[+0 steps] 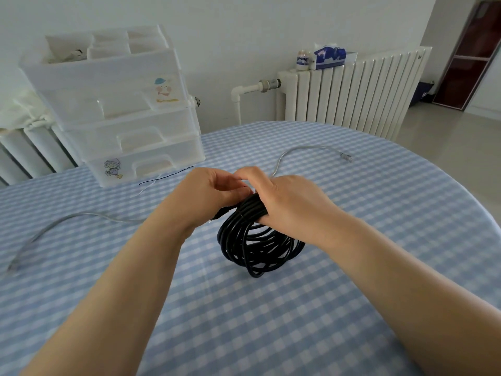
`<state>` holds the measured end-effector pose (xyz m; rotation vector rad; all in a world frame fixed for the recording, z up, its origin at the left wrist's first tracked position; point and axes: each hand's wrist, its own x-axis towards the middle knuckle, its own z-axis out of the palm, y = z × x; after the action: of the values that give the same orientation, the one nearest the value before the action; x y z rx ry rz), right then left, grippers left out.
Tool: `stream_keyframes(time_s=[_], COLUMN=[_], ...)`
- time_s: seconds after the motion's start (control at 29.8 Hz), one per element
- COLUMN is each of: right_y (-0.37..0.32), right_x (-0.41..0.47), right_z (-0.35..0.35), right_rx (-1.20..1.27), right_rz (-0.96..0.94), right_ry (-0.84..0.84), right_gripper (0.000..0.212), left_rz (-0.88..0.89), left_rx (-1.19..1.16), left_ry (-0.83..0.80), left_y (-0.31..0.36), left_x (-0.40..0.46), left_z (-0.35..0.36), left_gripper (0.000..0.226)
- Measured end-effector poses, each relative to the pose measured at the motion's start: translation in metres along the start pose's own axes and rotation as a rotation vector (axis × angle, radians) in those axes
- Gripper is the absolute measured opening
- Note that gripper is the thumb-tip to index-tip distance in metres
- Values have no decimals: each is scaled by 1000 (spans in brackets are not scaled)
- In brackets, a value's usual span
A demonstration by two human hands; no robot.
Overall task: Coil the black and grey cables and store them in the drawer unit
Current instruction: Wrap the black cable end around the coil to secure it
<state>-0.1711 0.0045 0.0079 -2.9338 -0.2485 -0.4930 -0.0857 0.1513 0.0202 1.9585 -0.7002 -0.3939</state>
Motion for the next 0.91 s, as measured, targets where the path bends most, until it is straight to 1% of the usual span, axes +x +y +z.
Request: stream_keyframes(time_s=[0.1,0.24,0.34,0.44,0.5,0.6,0.67,0.77,0.84,0.91], right_y=[0,1,5,9,10,14,17,22,23,27], right_x=[-2,-3,-4,-6,-7,-8,-8,-8,-7,-6], right_z=[-2,-3,-3,-5,-7,-10,-10,-12,-12,-4], right_rx=[7,67,231,328,383,552,681,889,1016,1130], right_rz=[9,39,103,136,142,162,176,185,178,209], right_ry=[-12,-18,-52,-68,-69,-86,-116,-153,-170,-152], right_gripper=[60,62,70,76,80,90,95,97,94,87], left_rz=[48,94,100,110,172,259,266,236,175,127], left_rx=[68,53,2,-23,3,52,-34,-299,-490,-676], left_ry=[32,20,-13,6,18,-24,-71,-131,-182,-257], left_y=[3,1,2,1,0,0,1,-1,-5,-8], left_x=[-3,-3,-3,-2,-1,0,-1,-1,2,5], left_z=[2,2,8,15,15,14,13,13,12,12], left_gripper=[6,8,8,11,16,19,19,19,22,30])
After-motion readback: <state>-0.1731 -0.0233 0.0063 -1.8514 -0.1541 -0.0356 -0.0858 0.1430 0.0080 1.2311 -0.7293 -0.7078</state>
